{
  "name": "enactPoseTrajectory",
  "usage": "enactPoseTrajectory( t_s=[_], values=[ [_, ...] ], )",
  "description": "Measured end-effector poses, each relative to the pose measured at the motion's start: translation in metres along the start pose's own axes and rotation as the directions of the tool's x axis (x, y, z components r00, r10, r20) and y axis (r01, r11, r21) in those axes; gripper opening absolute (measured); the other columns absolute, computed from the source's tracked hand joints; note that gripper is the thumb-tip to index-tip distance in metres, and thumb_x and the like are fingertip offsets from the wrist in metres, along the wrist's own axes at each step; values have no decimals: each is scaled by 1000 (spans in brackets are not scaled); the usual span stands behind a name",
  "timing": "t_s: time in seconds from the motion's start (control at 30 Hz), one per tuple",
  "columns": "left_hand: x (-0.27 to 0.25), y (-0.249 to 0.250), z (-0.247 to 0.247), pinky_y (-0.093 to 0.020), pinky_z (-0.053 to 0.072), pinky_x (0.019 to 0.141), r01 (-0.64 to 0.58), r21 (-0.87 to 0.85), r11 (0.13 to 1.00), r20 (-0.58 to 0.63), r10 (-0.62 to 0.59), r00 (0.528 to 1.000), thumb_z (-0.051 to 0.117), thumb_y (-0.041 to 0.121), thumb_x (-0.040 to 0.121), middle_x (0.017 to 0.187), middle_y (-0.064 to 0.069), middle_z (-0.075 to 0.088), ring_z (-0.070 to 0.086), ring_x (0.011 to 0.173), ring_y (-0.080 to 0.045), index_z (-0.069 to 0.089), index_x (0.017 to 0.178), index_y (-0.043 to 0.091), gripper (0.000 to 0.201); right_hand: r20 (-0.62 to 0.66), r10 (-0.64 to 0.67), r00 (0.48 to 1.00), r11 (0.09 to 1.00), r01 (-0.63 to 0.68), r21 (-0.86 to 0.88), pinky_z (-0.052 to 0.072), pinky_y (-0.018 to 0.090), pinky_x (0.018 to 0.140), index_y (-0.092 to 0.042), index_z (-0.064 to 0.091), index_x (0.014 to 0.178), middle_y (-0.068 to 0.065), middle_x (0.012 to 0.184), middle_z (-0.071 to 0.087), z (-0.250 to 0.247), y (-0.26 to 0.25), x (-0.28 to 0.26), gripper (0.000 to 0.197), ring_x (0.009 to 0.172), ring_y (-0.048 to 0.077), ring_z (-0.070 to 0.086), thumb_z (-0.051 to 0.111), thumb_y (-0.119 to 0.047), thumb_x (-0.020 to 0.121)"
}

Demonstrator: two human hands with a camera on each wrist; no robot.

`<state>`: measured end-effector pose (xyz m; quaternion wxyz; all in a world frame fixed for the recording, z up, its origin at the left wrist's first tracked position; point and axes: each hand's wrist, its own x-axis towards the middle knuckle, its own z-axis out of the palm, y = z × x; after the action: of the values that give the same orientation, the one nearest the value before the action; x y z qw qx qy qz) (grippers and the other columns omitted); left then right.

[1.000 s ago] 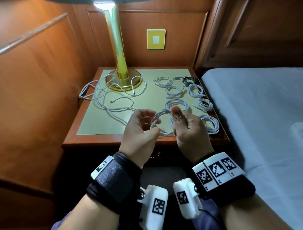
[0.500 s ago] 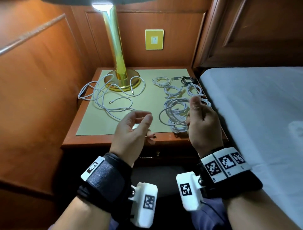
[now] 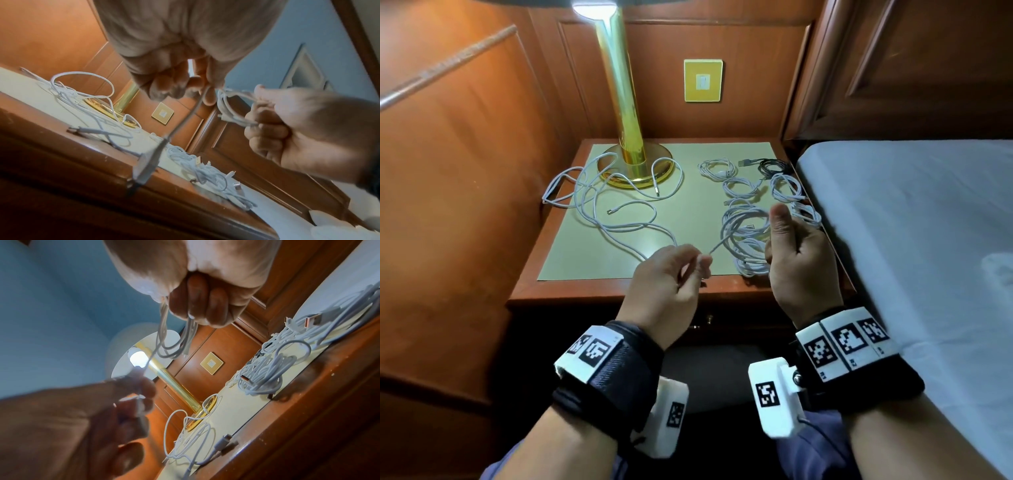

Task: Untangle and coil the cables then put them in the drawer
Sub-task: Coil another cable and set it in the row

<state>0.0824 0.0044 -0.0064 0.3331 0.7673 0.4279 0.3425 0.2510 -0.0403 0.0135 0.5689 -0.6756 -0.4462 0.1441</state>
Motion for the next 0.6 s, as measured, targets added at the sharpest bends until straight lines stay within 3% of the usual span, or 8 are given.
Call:
enactPoseTrajectory(
  t_s=[0.1,0.23,0.37,0.43,0.5,0.53,0.6],
  values=[
    [1,-3,6,-22,50,70,49,-20,999,-26,-50,998,65,30,94,79,5,70,65,76,-11,76,85,22,16,32,65,997,990,-68,122,35,25,52,-25,51,56,-8,45,49,4,1,-1,54,41,5,44,38,-67,87],
    [0,5,13,-30,58,63,156,-286,945,25,-156,987,68,20,93,71,-5,73,67,62,-19,77,83,14,15,85,108,991,974,-122,192,32,20,45,-21,49,61,-9,46,44,6,1,-2,53,40,4,38,37,-66,86],
    [-1,11,14,-30,55,63,175,-444,879,56,-167,984,63,15,96,73,-10,74,66,62,-17,74,77,7,23,178,245,953,916,-287,279,53,19,54,-9,59,83,-1,74,58,11,-2,-3,52,58,1,61,39,-56,94],
    [0,13,14,-30,55,61,219,-557,801,81,-210,974,59,12,98,76,-14,71,64,63,-20,70,80,2,24,229,254,940,892,-319,321,54,21,53,-9,54,81,1,71,52,12,-4,-5,46,55,2,58,39,-46,101],
    [1,14,14,-29,54,59,266,-681,682,128,-247,961,60,18,97,78,-22,66,60,62,-22,66,83,-2,25,286,210,935,884,-307,353,45,28,44,-13,47,74,3,62,44,13,-4,-6,44,47,13,50,37,-45,104],
    [2,14,14,-30,53,60,266,-700,663,129,-250,960,66,26,94,77,-25,64,58,61,-23,66,82,-2,30,316,192,929,885,-303,353,38,26,42,-14,46,74,5,61,42,14,-4,-7,44,45,16,45,37,-45,104],
    [3,10,15,-36,51,63,242,-650,720,94,-241,966,71,43,84,74,-29,64,56,58,-23,67,79,-1,44,359,174,917,891,-302,339,35,24,42,-15,46,75,8,67,42,16,-3,-8,43,48,17,43,38,-46,103]
  ],
)
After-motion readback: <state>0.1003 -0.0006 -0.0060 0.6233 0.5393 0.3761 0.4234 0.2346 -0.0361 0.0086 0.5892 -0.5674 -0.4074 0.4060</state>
